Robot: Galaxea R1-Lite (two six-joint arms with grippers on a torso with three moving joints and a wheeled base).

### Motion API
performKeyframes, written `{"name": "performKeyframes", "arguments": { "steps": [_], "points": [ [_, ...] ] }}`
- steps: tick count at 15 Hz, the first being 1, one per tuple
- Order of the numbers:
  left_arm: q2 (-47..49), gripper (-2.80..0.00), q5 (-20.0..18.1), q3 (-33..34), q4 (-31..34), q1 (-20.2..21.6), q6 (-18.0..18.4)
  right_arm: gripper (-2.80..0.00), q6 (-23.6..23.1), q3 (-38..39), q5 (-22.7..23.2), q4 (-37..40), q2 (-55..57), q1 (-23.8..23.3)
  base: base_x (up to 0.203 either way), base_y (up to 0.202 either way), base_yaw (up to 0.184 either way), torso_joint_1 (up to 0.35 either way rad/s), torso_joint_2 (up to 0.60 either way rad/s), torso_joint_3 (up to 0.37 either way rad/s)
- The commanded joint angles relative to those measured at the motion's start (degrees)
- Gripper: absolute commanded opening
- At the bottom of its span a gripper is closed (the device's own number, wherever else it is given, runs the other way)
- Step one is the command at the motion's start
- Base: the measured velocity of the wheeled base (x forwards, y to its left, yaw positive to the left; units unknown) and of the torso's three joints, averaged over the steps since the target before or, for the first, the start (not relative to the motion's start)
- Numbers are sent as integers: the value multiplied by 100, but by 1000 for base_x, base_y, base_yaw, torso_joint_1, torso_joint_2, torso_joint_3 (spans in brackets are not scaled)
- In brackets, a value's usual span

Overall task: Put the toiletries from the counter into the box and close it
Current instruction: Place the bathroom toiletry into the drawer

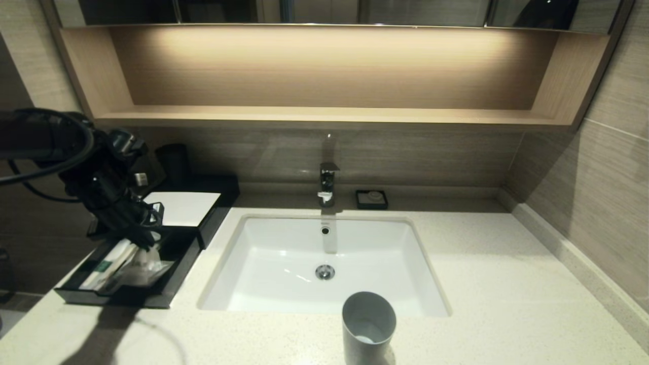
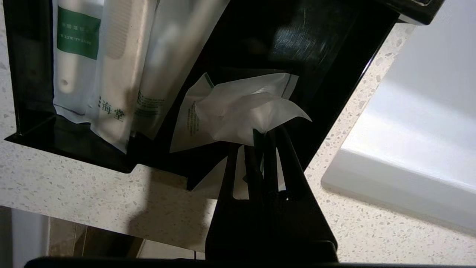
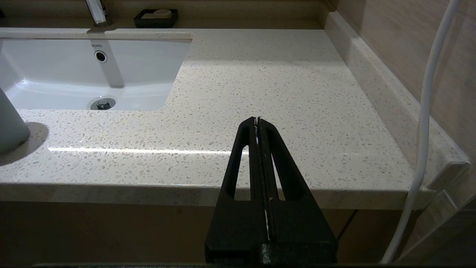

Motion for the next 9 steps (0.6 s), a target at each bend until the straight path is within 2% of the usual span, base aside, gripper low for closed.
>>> {"name": "performKeyframes", "arguments": {
  "steps": [1, 9],
  "points": [
    [157, -280, 8, -2, 19, 31, 72, -280, -1, 3, 1, -2, 0, 1, 0, 0, 0, 0, 0, 0],
    [351, -280, 0, -2, -117, 38, 473, -280, -1, 9, 1, -2, 0, 1, 0, 0, 0, 0, 0, 0]
  ]
}}
